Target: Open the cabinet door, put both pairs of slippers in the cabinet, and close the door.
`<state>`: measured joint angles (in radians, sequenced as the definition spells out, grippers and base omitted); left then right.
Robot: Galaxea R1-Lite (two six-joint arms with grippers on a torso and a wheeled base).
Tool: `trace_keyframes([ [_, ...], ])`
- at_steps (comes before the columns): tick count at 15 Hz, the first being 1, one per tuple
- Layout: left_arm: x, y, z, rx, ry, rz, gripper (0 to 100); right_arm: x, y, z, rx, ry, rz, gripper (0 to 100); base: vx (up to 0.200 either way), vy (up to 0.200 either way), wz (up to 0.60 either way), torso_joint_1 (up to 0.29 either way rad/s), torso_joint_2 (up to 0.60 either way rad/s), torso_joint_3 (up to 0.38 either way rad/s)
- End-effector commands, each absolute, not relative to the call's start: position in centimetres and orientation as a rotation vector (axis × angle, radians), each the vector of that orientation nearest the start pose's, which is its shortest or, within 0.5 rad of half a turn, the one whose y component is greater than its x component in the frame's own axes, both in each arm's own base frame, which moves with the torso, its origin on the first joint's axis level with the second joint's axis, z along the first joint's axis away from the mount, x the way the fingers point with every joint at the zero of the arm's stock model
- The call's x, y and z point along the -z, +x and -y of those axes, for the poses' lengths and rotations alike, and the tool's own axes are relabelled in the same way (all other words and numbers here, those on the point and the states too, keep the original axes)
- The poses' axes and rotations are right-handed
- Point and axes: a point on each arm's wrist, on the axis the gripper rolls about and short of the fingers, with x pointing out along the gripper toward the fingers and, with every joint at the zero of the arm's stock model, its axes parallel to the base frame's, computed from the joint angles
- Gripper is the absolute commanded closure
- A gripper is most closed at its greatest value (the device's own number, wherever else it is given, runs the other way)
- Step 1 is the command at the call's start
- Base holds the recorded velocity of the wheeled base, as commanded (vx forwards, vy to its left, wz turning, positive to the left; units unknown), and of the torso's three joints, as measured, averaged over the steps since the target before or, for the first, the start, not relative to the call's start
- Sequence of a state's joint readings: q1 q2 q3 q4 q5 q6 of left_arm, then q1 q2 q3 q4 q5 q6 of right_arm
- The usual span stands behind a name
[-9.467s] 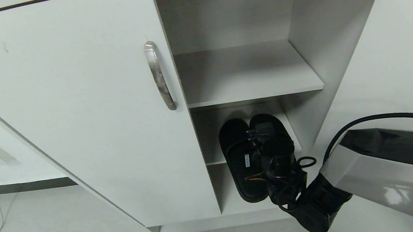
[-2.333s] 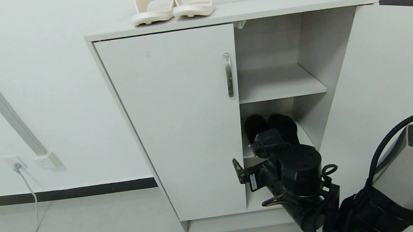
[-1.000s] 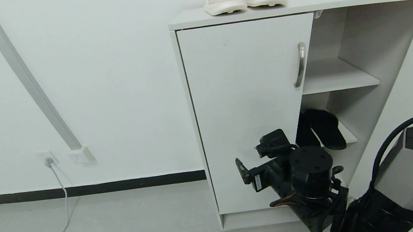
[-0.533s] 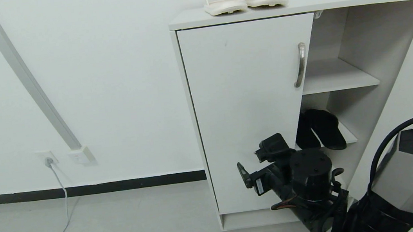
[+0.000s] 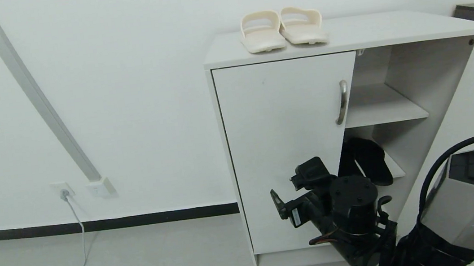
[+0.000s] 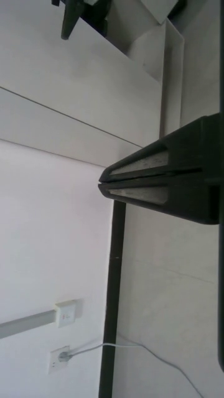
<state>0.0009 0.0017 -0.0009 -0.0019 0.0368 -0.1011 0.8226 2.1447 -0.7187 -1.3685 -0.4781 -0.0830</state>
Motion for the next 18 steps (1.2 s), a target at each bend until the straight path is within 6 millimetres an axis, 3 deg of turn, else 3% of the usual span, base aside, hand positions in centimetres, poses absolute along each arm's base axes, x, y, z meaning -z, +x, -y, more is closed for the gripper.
trace_keyframes([
  [1, -7.61, -2.28, -0.08, -0.038, -0.101, 0.003, 100, -8.3, 25.4, -25.91, -0.347, -0.119, -0.035, 0, 0.0, 0.0, 0.0, 0.105, -0.47, -0.359],
  [18, -7.57, -2.27, -0.08, -0.038, -0.103, 0.002, 100, -7.71, 25.59, -25.86, -0.343, -0.131, -0.048, 0, 0.0, 0.0, 0.0, 0.173, -0.49, -0.321],
])
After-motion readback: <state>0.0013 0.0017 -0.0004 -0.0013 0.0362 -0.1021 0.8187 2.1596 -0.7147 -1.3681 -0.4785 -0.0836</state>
